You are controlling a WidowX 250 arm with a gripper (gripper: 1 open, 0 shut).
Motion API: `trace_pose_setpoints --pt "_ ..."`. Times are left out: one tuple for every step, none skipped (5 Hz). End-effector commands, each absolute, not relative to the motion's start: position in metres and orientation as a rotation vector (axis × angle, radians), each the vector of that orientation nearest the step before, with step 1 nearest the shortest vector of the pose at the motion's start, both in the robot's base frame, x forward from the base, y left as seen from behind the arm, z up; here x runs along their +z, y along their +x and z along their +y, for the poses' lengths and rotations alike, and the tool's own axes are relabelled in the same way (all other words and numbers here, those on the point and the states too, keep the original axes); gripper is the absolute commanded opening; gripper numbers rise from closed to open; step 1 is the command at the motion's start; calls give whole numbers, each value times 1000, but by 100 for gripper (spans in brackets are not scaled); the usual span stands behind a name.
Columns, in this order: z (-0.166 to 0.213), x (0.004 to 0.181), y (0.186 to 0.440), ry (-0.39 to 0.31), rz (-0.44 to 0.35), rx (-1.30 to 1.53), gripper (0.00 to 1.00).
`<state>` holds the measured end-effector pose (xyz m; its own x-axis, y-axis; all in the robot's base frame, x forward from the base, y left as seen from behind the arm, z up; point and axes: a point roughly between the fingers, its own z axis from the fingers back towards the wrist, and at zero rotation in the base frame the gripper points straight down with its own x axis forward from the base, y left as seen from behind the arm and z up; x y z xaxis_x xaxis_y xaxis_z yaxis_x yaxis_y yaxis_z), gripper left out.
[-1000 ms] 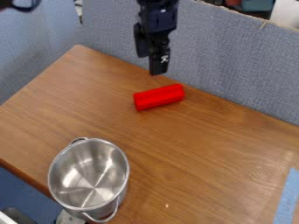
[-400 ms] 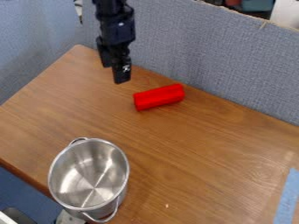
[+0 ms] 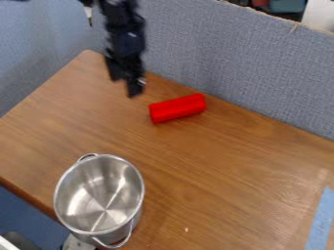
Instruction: Put the red object in the metal pot
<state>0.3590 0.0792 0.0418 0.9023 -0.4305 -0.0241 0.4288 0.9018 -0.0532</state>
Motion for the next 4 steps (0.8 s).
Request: trace_pose_setpoints --pt "36 71 372 24 -56 -337 100" --pt "2 69 373 30 -64 -350 100" --pt "-12 67 376 40 -75 -310 100" --pt "-10 44 381 55 -80 -278 100"
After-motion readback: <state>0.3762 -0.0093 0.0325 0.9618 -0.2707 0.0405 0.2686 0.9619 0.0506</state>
